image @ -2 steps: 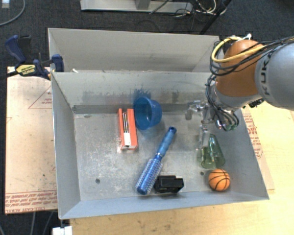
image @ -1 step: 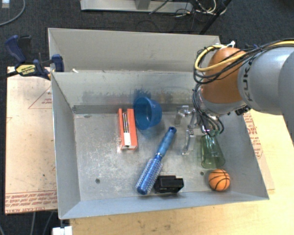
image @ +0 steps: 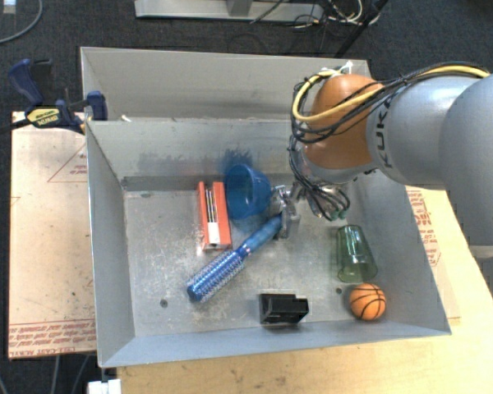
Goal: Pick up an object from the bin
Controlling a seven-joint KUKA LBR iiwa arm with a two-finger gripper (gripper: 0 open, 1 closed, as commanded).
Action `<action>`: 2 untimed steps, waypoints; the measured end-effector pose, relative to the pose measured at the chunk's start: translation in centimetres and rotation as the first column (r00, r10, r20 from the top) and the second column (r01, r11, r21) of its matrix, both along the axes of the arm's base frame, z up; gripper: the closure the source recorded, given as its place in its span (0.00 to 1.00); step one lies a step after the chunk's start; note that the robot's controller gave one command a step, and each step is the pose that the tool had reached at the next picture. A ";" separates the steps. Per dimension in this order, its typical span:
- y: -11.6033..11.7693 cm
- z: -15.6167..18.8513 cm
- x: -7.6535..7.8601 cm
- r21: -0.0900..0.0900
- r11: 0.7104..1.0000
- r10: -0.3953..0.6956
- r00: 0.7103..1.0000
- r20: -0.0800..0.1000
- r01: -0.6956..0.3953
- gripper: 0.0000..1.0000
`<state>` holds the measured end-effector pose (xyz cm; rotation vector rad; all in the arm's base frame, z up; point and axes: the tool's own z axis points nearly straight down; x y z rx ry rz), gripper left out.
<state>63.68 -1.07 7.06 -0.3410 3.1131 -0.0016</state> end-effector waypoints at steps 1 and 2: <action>0.0 0.0 0.0 0.000 1.000 0.001 1.000 0.000 -0.001 1.00; -0.4 4.3 -0.2 0.000 1.000 -0.003 1.000 -0.009 0.003 1.00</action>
Offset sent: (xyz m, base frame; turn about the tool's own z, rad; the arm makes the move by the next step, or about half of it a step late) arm 0.0028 -0.0126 0.1457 0.0077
